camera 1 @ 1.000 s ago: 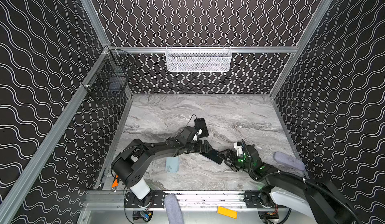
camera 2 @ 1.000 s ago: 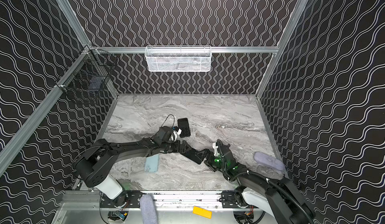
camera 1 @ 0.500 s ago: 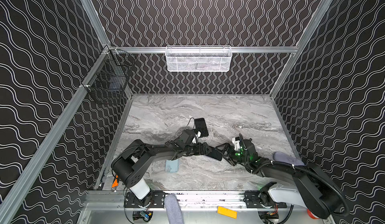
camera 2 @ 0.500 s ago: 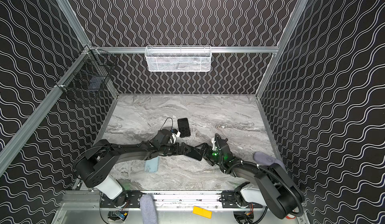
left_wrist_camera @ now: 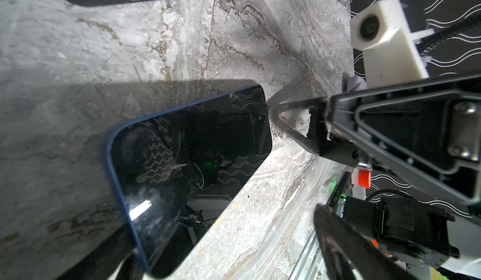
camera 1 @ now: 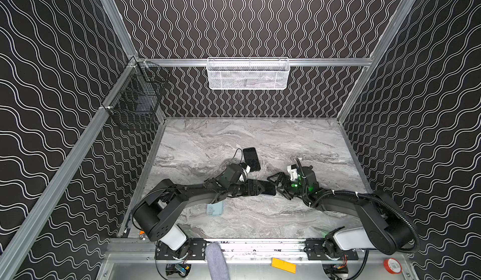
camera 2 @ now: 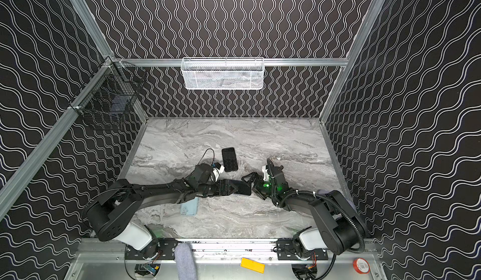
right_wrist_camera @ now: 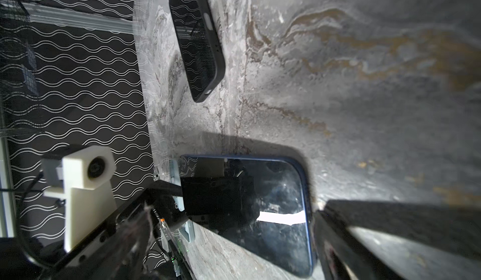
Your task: Put the phone into the phone case
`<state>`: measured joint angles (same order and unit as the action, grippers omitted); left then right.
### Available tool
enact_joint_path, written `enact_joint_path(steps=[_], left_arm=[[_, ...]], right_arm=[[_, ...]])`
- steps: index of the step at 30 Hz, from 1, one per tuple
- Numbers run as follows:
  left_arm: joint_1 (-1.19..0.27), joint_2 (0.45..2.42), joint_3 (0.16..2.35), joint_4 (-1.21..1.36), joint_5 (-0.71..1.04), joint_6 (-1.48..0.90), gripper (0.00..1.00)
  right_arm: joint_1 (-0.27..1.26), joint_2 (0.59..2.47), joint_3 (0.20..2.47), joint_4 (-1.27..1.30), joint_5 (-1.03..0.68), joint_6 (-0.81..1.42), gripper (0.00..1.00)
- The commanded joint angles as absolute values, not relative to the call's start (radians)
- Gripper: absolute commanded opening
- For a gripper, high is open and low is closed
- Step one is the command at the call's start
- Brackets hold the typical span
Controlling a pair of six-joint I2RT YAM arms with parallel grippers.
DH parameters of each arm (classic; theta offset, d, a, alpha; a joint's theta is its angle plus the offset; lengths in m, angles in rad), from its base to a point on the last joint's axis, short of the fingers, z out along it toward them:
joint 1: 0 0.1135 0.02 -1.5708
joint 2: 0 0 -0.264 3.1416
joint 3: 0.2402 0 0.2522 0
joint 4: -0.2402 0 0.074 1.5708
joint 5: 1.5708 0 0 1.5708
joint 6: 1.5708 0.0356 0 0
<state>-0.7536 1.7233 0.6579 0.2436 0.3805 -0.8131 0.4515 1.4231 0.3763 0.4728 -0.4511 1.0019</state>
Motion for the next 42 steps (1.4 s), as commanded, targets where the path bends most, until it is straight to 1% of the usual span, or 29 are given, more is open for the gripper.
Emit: enact_joint_path(steps=[1, 5, 9, 20, 25, 27, 29, 39, 42], left_arm=[[-0.755, 1.718, 0.674, 0.259, 0.359, -0.795, 0.98], [-0.755, 1.71, 0.69, 0.256, 0.351, -0.782, 0.96], [-0.754, 1.707, 0.704, 0.266, 0.345, -0.774, 0.92], [-0.751, 1.709, 0.734, 0.262, 0.356, -0.767, 0.75], [-0.746, 1.713, 0.744, 0.25, 0.365, -0.762, 0.65], [-0.743, 1.716, 0.749, 0.245, 0.369, -0.761, 0.59], [-0.742, 1.718, 0.754, 0.24, 0.37, -0.76, 0.51], [-0.74, 1.713, 0.755, 0.218, 0.362, -0.747, 0.36], [-0.738, 1.708, 0.751, 0.21, 0.357, -0.744, 0.28]], right_arm=[[0.452, 1.447, 0.391, 0.457, -0.465, 0.973, 0.99], [0.452, 1.492, 0.386, 0.498, -0.483, 0.986, 0.98], [0.452, 1.528, 0.383, 0.518, -0.492, 0.989, 0.98], [0.452, 1.583, 0.396, 0.537, -0.503, 0.992, 0.97], [0.452, 1.588, 0.409, 0.527, -0.506, 0.986, 0.97], [0.452, 1.583, 0.414, 0.519, -0.506, 0.982, 0.97], [0.452, 1.576, 0.417, 0.51, -0.504, 0.979, 0.97], [0.452, 1.528, 0.431, 0.452, -0.482, 0.953, 0.97], [0.451, 1.523, 0.432, 0.449, -0.478, 0.951, 0.97]])
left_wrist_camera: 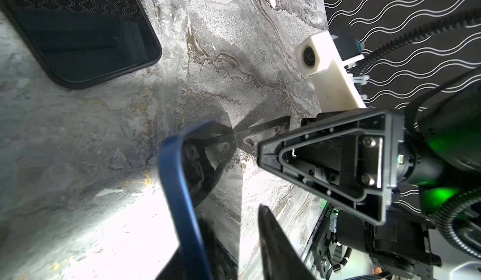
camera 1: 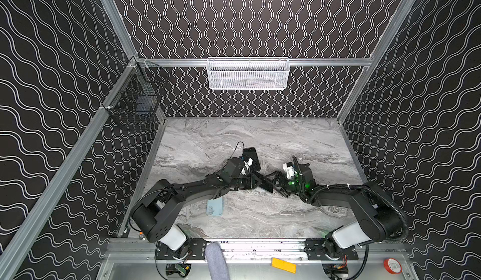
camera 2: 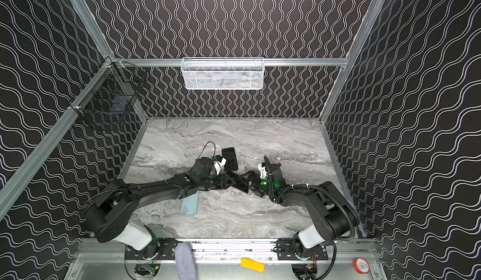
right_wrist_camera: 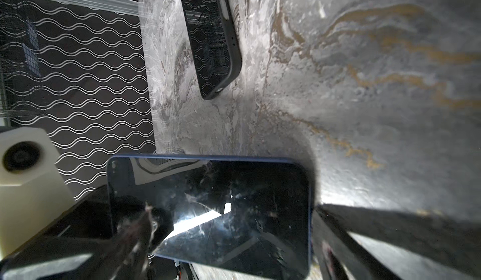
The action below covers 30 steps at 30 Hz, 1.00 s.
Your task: Put the phone into the phone case
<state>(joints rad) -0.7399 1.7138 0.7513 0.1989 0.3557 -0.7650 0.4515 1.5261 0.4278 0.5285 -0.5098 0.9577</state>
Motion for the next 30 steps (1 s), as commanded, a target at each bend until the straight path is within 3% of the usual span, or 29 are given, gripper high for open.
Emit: enact_joint_path(steps=[1, 15, 19, 30], left_arm=[[-0.738, 1.703, 0.748, 0.209, 0.351, -0.745, 0.26], [-0.735, 1.671, 0.741, 0.181, 0.329, -0.718, 0.05], [-0.726, 1.631, 0.781, 0.101, 0.316, -0.641, 0.0], [-0.716, 1.543, 1.074, -0.343, 0.187, -0.255, 0.0]], right_arm=[[0.452, 1.52, 0.432, 0.448, -0.479, 0.951, 0.97], [0.45, 1.475, 0.441, 0.419, -0.477, 0.928, 0.97], [0.442, 1.33, 0.488, 0.271, -0.414, 0.832, 0.98], [0.414, 0.913, 0.632, -0.058, -0.183, 0.448, 0.98]])
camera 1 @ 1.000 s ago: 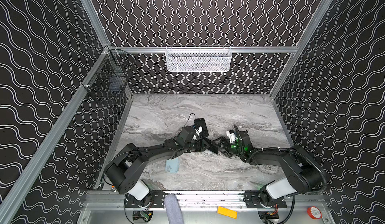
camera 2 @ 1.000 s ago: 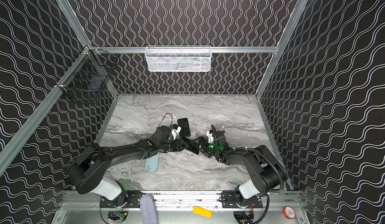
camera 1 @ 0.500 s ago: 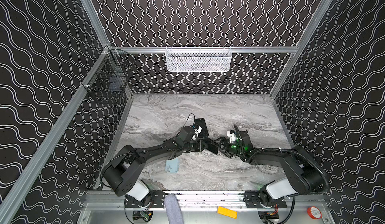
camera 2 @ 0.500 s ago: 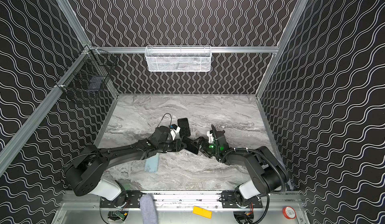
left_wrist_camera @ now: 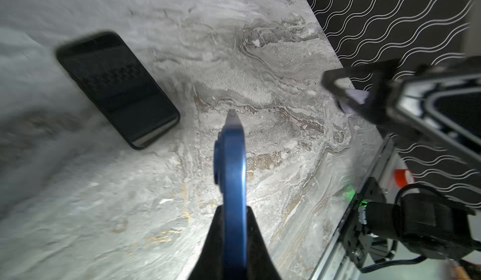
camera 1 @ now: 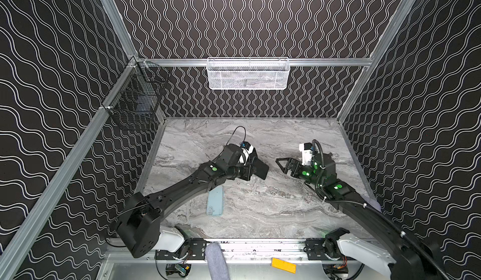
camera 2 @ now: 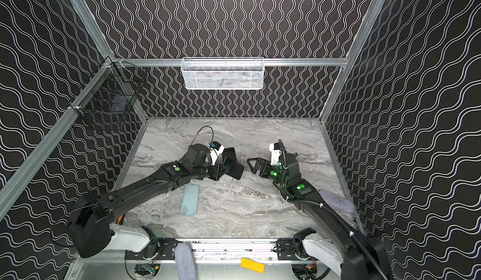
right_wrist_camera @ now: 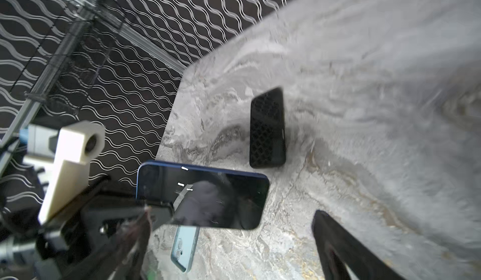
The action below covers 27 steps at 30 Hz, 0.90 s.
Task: Put the phone into the phone case
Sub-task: 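Raise the upright phone with the left gripper while right draws back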
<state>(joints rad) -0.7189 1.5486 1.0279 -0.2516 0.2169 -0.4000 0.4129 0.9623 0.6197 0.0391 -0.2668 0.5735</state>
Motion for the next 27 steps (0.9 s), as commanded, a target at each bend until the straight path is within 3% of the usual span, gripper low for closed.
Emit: enact_joint_path(steps=[1, 8, 13, 19, 27], left_arm=[[-0.716, 1.539, 1.101, -0.36, 0.203, -0.223, 0.0], [-0.716, 1.506, 1.214, -0.485, 0.341, 0.039, 0.0], [-0.717, 1.507, 1.26, -0.541, 0.337, 0.209, 0.0], [-0.717, 1.507, 1.233, -0.488, 0.319, 0.333, 0.0], [-0.726, 1.483, 1.203, -0.478, 0.445, 0.48, 0.0]], right_arm=[[0.415, 0.883, 0.632, -0.061, -0.179, 0.426, 0.97], [0.423, 0.77, 0.622, -0.059, -0.321, 0.263, 0.91], [0.475, 0.753, 0.657, -0.101, -0.459, 0.182, 0.87], [0.583, 0.763, 0.728, -0.265, -0.326, 0.022, 0.86], [0.653, 0.778, 0.765, -0.433, -0.259, -0.275, 0.82]])
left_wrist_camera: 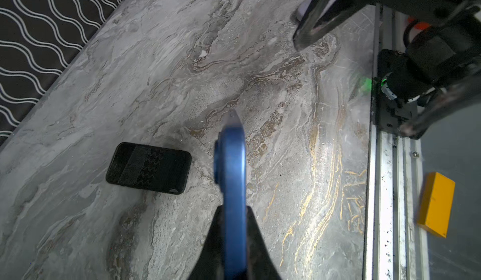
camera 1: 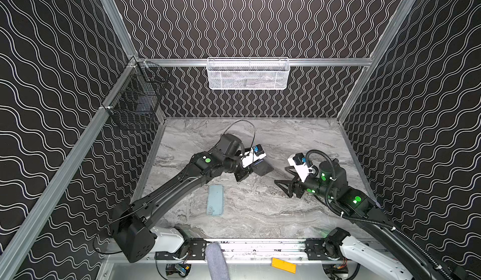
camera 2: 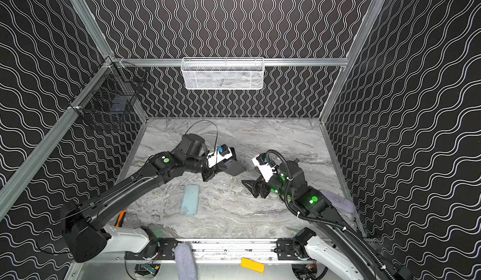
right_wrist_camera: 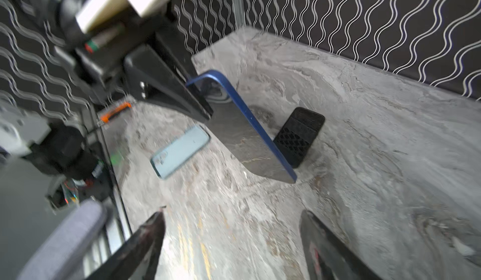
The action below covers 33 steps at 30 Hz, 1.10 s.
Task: Put the phone into the phone case
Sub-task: 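Raise the upright phone with the left gripper while right draws back, then carry the held phone with the left gripper toward the cased phone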
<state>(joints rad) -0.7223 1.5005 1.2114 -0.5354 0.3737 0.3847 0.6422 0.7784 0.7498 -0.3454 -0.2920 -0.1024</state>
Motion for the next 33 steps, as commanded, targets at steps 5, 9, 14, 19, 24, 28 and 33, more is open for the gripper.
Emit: enact_joint_path(steps=[5, 9, 14, 19, 24, 28, 33], left_arm=[[-0.729, 1.41, 1.087, -0.406, 0.521, 0.669, 0.0], [-0.731, 1.354, 0.996, -0.347, 0.61, 0.818, 0.0], [-0.731, 1.335, 0.978, -0.321, 0.615, 0.832, 0.0], [-0.728, 1.313, 0.953, -0.279, 0.631, 0.84, 0.0], [-0.69, 1.261, 0.872, -0.096, 0.702, 0.75, 0.0], [-0.662, 1.233, 0.853, -0.041, 0.736, 0.712, 0.0], [-0.584, 1.216, 0.84, 0.056, 0.853, 0.571, 0.0]], right_arm=[[0.658, 0.754, 0.761, -0.435, -0.2, -0.37, 0.82], [0.658, 0.76, 0.763, -0.443, -0.183, -0.396, 0.83], [0.658, 0.768, 0.779, -0.466, -0.209, -0.385, 0.82], [0.658, 0.724, 0.775, -0.466, -0.276, -0.391, 0.82], [0.657, 0.688, 0.774, -0.457, -0.354, -0.387, 0.82], [0.658, 0.644, 0.774, -0.428, -0.384, -0.393, 0.73], [0.657, 0.608, 0.788, -0.383, -0.377, -0.342, 0.75]])
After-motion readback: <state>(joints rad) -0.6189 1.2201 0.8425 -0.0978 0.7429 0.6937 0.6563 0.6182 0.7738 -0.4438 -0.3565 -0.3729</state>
